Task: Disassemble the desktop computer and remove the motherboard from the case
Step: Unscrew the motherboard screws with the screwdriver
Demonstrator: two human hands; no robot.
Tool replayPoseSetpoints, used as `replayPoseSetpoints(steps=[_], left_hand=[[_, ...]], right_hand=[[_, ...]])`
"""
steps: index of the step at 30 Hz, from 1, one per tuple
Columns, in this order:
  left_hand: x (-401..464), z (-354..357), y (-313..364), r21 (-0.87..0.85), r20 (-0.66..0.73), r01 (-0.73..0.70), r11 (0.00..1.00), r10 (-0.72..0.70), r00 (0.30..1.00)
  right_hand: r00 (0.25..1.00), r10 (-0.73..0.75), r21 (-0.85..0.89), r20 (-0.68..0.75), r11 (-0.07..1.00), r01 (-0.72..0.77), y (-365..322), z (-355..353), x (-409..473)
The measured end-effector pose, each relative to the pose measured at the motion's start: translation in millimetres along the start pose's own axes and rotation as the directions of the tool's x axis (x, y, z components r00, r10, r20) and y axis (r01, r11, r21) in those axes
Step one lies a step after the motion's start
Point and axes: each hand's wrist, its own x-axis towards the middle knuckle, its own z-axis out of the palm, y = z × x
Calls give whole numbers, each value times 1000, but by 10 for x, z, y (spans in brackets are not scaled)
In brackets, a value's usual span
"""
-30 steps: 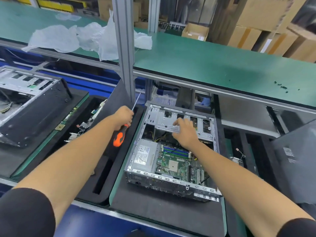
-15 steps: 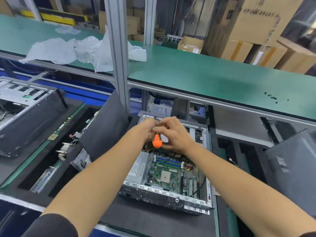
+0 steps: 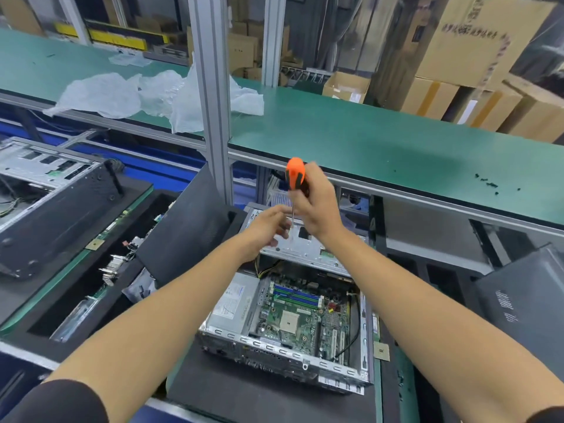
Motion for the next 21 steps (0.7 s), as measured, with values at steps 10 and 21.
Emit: replayPoseSetpoints(steps=[10,21], left_hand=[[234,-188,-16,248,-84,-364,898,394,915],[331,-146,-135,193,-110,-378,905,403,908]], right_hand=[[967,233,180,-100,961,-212,-20,69,370],[973,217,129,-73,970,-207,22,170,486]])
